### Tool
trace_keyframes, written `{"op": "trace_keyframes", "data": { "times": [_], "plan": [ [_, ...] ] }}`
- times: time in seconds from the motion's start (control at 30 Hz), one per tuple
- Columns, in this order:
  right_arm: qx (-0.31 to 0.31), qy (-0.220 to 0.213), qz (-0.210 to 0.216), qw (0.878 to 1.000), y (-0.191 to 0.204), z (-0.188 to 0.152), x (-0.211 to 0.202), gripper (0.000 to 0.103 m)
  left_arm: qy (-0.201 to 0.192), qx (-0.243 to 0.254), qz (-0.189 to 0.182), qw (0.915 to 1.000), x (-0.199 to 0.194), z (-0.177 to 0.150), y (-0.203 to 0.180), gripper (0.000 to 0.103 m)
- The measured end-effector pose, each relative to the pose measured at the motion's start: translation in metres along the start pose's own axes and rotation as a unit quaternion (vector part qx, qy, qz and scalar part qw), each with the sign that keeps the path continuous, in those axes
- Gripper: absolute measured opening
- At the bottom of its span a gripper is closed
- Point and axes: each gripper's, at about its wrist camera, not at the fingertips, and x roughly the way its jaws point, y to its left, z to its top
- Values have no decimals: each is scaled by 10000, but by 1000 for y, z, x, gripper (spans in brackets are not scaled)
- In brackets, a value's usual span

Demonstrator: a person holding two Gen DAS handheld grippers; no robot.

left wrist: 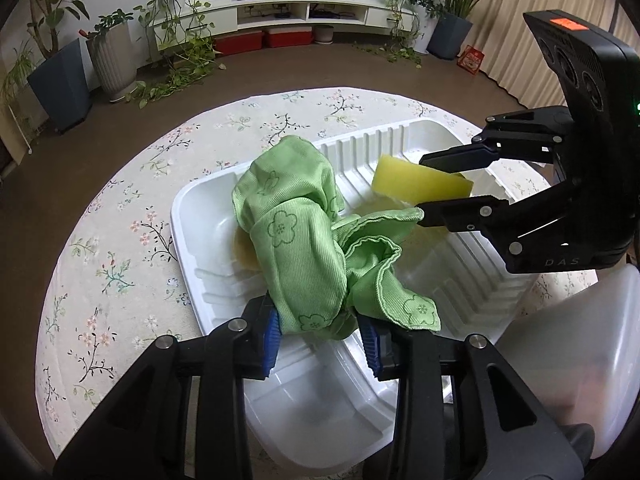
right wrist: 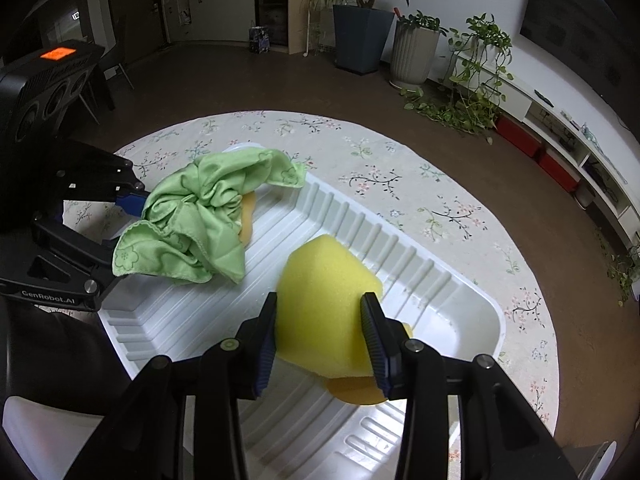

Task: Organize soft objects
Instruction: 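Lower the cloth and sponge into the tray and open both tools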

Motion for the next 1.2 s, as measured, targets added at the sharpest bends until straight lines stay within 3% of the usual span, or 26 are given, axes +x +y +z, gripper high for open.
{"op": "trace_keyframes", "data": {
  "times": [0.23,0.5,0.63,0.83,1.2],
  "plan": [
    [83,62,-25,9999,-4,-4,5,44,21,-63,54,10000,1,0,2,53],
    [77,24,-61,9999,-4,-6,1,46,-7,-87,98,9999,0,-1,2,64],
    [150,-9,-86,9999,-6,-9,-2,67,-89,-131,74,9998,-5,-1,5,81],
    [248,-139,-59,9996,-12,-12,-12,77,-158,-258,81,9995,-12,-3,12,101],
    [578,-495,-123,9970,-26,-19,-38,80,-403,-438,108,9982,-32,-12,18,103]
  ]
}}
